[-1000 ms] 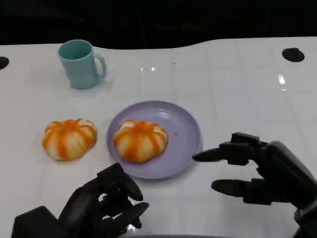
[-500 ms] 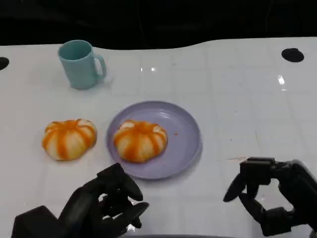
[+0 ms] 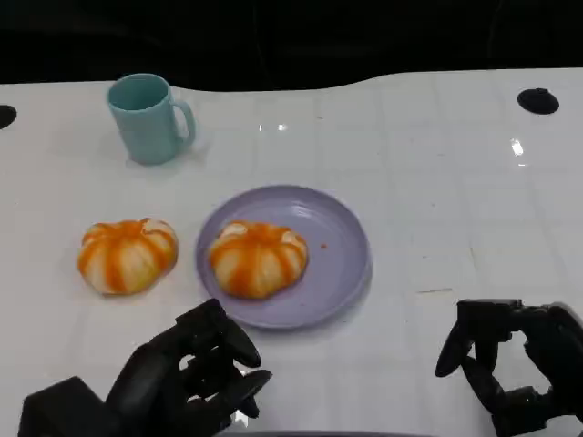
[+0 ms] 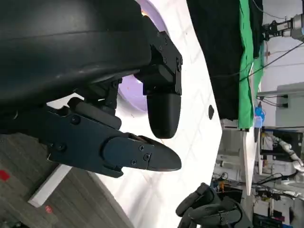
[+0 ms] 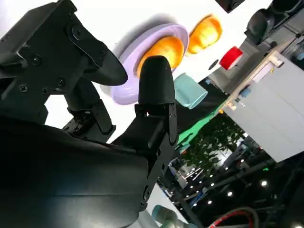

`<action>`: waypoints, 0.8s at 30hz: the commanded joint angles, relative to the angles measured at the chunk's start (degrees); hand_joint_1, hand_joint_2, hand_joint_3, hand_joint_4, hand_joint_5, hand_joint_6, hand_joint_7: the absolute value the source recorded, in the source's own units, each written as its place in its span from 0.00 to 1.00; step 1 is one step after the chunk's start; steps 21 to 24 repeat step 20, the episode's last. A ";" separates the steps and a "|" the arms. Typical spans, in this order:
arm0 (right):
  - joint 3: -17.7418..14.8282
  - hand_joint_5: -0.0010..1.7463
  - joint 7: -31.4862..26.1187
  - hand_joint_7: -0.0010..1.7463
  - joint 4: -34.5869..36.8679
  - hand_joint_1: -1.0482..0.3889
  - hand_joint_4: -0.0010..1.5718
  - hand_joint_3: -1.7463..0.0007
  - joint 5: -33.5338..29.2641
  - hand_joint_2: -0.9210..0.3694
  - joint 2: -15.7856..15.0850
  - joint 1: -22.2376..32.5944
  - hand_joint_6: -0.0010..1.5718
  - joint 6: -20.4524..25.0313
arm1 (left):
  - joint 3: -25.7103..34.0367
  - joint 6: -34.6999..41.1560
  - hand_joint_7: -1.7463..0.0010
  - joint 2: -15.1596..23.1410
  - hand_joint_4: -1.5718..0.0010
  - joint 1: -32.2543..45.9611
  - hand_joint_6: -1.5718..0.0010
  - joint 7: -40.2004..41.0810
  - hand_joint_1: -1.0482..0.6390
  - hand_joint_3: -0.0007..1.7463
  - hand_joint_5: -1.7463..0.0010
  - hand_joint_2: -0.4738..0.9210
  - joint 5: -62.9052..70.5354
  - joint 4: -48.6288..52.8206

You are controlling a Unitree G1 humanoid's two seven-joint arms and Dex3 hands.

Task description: Grasp the bread from the table and place it into the plate.

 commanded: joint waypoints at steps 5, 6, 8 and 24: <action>-0.62 1.00 -1.21 0.79 0.33 0.70 0.60 0.06 -0.82 0.61 0.81 -0.53 0.55 -0.23 | 1.40 -0.64 0.07 0.74 0.59 -0.05 0.68 -0.34 0.27 0.11 0.00 1.00 -1.03 0.44; -0.61 1.00 -1.34 0.79 0.46 0.70 0.60 0.06 -0.92 0.61 0.88 -0.57 0.55 -0.45 | 1.46 -0.78 0.07 0.81 0.59 -0.06 0.68 -0.42 0.27 0.11 0.00 1.00 -0.97 0.52; -0.57 1.00 -1.59 0.79 0.70 0.69 0.60 0.05 -1.05 0.62 0.97 -0.61 0.55 -0.73 | 1.53 -0.98 0.07 0.98 0.60 -0.04 0.68 -0.60 0.27 0.11 0.00 1.00 -0.84 0.61; -0.31 1.00 -1.80 0.79 0.78 0.67 0.60 0.06 -0.90 0.61 1.59 -0.56 0.55 -0.81 | 1.71 -1.48 0.06 0.97 0.60 0.12 0.68 -0.46 0.27 0.11 0.00 1.00 -0.83 0.80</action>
